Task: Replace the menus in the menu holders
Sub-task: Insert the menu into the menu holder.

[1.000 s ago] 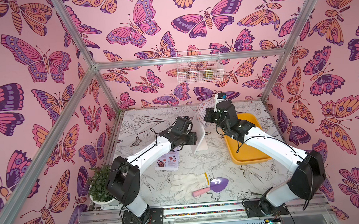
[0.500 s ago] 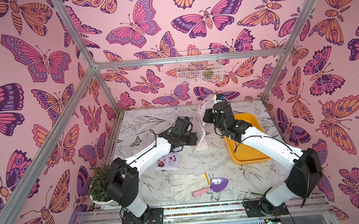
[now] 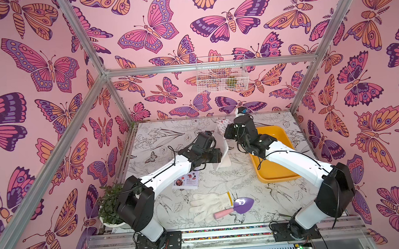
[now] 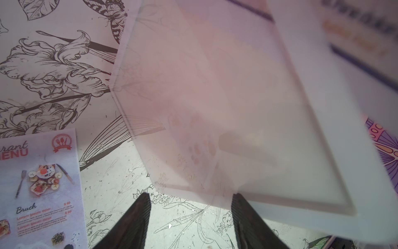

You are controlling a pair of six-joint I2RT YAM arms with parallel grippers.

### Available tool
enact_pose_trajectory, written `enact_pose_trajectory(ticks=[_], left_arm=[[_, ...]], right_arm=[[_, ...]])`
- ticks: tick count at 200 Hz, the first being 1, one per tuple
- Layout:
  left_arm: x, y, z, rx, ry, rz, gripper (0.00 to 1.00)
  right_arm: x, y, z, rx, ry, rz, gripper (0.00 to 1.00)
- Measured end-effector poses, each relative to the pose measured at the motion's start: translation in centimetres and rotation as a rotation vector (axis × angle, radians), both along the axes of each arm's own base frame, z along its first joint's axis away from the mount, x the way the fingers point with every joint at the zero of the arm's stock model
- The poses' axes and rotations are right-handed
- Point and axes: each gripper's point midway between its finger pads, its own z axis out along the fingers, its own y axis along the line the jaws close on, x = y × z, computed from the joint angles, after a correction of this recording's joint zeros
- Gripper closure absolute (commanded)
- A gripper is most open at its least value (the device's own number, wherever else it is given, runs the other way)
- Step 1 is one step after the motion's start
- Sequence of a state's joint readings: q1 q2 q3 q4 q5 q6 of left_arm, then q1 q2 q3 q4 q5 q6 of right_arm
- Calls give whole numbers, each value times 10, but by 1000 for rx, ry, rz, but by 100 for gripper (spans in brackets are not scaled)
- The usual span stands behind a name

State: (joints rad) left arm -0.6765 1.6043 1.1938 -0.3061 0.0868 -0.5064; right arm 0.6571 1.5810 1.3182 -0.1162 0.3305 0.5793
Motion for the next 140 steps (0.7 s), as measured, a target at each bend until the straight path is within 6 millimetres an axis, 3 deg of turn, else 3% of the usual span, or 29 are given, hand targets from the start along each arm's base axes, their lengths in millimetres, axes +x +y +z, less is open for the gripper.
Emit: enact_pose_trajectory(ticks=[24,73,140], left_arm=[[0,0,5,-6,-9,1,38],[1,-1,7,-16,-17,2,38],[1,-3,10,-32,-15,12,38]], right_arm=[[-4,-7,-2,-22,-3,-12,97],[-8,-12,16,-22,-55,-5,95],[-16,-8,-4,-53,-31,31,97]])
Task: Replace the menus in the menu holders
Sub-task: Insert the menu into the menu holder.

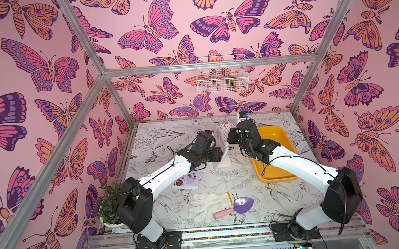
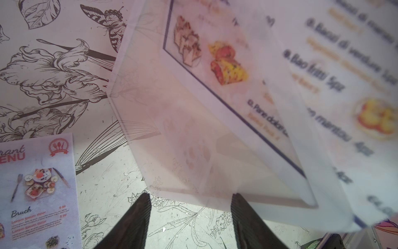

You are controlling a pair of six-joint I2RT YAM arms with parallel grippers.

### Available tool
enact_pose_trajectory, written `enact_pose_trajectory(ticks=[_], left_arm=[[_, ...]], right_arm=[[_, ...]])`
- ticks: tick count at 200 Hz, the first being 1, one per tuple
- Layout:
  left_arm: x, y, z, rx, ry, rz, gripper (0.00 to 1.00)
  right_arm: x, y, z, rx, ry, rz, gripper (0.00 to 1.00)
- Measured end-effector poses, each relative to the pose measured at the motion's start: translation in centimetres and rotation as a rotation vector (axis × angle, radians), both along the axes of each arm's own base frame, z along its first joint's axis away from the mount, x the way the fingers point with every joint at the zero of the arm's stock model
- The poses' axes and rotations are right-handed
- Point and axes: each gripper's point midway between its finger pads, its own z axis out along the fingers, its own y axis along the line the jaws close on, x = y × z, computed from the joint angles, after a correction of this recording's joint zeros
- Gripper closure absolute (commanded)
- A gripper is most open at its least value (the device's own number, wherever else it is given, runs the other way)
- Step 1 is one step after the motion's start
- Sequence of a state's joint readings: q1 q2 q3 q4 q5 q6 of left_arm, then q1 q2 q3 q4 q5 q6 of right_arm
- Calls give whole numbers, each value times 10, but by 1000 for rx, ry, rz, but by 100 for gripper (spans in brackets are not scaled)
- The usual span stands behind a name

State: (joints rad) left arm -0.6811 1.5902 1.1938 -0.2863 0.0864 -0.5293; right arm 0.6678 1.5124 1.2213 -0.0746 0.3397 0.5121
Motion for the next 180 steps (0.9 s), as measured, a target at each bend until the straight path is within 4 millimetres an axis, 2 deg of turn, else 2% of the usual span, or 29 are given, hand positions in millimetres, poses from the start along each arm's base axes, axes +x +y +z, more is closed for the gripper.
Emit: enact_pose_trajectory(ticks=[86,130,180], left_arm=[[-1,1,5,-12,-6,6,38],[-5,4,11,-24,-12,10,38],[-5,4,12,-26,-15,11,39]], right_arm=[[2,11,20,21,-92,2,100],[-1,12,8,0,-102,-5,100],[-5,16,5,-12,-130,-9,100]])
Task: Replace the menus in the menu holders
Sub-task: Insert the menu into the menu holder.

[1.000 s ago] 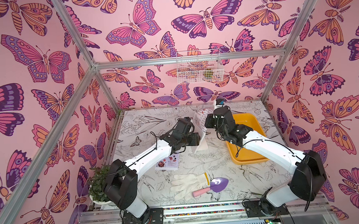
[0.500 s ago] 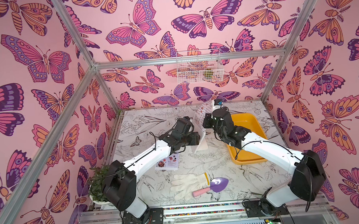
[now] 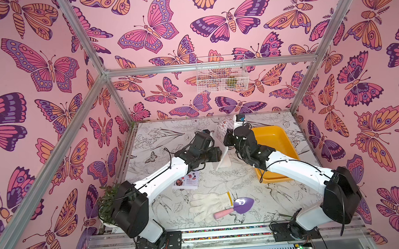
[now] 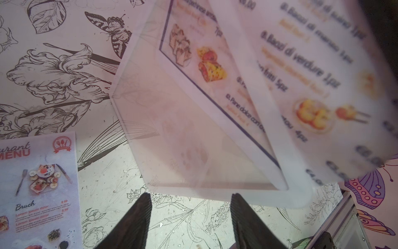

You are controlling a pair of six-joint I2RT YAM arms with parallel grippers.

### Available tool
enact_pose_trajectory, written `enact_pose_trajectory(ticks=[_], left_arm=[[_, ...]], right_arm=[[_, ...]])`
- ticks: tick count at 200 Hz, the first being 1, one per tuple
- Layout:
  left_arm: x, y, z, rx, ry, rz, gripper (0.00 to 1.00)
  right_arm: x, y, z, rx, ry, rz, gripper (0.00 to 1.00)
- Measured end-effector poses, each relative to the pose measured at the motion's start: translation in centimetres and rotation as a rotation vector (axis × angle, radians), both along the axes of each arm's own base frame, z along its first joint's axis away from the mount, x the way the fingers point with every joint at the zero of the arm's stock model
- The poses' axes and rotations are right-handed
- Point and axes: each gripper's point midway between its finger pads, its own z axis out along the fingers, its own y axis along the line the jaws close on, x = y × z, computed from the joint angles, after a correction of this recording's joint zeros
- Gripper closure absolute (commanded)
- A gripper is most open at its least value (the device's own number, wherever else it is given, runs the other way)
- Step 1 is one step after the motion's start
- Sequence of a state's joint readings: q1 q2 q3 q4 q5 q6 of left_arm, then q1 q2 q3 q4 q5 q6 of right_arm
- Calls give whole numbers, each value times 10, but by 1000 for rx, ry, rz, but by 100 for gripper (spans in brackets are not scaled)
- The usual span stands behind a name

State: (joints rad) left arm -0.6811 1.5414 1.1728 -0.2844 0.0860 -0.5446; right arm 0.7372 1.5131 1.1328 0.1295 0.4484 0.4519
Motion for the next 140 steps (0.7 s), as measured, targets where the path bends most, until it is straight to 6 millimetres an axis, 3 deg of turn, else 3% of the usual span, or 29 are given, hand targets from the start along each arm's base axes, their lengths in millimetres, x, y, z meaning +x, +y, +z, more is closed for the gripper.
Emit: enact_pose_trajectory(ticks=[98,140], left_arm=[[-4,0,-6,1,20,4,40],[-4,0,-6,2,19,9,40]], right_arm=[[-5,-12,-1,-20,-85,-34,100],[-7,-13,7,-20,-134,-26,100]])
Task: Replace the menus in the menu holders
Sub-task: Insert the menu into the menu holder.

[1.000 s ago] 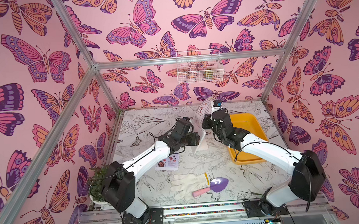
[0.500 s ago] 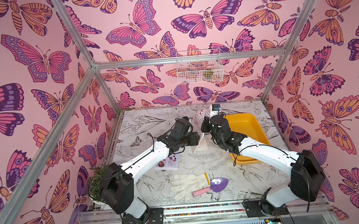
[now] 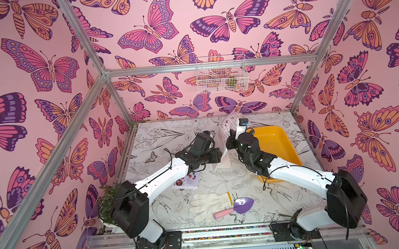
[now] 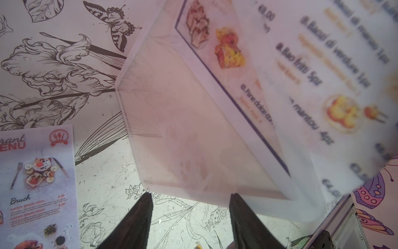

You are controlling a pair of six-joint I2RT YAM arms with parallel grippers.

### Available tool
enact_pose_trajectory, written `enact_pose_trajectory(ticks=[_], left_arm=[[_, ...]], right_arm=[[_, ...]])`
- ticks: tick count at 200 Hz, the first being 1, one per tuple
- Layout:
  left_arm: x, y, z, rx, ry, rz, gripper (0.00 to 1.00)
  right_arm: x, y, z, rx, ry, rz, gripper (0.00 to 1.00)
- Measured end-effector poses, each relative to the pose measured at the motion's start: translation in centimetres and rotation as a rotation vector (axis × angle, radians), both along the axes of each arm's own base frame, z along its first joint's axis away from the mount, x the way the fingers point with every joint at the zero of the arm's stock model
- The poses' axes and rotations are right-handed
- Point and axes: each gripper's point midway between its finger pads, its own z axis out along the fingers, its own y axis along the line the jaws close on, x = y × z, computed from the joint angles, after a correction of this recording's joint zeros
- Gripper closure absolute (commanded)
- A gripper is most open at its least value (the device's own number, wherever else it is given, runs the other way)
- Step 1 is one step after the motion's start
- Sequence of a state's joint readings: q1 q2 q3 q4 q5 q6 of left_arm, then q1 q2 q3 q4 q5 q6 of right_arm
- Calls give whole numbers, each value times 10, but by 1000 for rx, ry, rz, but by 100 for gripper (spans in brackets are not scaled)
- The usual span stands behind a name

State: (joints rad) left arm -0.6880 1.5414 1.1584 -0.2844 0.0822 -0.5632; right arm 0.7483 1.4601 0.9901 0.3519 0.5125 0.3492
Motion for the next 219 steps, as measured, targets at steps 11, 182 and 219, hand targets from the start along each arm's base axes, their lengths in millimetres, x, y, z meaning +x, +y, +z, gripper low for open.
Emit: enact_pose_trajectory(ticks=[11,182,219], left_arm=[[0,0,0,0,0,0,40],[-1,1,-3,2,6,3,41],[-1,1,-3,3,7,3,41]], right_arm=[[0,1,2,-7,-11,5,100],[-19,24,5,-122,-107,9,94],[-21,26,1,-121,-99,15,89]])
